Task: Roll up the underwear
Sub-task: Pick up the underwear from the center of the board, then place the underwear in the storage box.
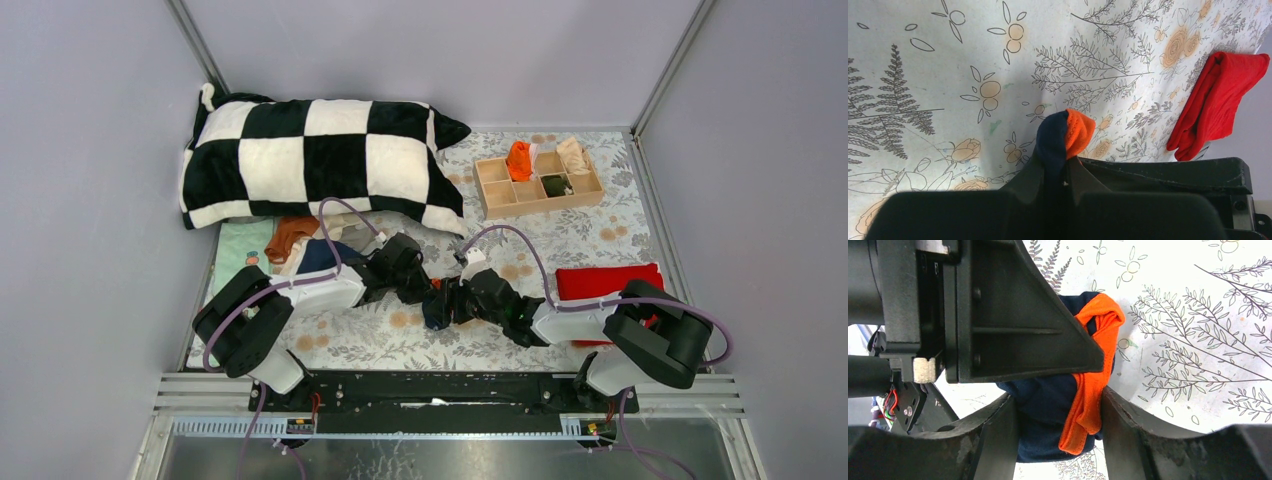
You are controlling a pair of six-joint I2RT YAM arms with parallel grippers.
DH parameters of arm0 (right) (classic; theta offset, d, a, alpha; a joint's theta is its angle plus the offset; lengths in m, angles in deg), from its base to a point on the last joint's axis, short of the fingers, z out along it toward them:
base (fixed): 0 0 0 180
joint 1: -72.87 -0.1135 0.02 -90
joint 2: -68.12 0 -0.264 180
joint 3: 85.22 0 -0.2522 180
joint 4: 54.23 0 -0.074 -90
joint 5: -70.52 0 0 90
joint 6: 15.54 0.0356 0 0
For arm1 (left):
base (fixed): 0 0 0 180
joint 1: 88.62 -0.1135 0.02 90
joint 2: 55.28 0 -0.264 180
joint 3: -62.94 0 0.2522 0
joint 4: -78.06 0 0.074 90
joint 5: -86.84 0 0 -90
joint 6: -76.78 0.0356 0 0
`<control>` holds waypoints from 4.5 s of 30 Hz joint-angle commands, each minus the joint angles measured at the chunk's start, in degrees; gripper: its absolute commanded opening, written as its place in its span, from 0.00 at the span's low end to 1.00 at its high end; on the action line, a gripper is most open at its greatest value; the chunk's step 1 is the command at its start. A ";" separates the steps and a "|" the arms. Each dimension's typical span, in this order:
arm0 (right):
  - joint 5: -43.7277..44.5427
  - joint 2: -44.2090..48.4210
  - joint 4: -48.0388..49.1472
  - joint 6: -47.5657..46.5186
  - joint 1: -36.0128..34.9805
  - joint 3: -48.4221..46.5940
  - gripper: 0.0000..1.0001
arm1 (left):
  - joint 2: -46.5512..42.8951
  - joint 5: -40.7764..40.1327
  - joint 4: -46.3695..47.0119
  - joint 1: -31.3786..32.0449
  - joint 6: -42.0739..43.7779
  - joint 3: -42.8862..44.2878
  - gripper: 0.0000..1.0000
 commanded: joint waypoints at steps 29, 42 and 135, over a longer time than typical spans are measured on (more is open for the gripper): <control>5.64 13.27 -13.20 -0.72 0.12 -1.06 0.00 | -10.11 -10.72 -13.40 -5.24 3.55 9.36 0.99; 8.15 16.83 -43.27 -24.37 23.40 -27.34 0.00 | -22.58 -16.96 -21.89 -6.41 16.63 4.16 0.99; -10.45 -41.25 -54.58 -69.11 45.03 -63.45 0.09 | -19.60 -16.94 -18.16 -11.42 25.70 1.35 0.99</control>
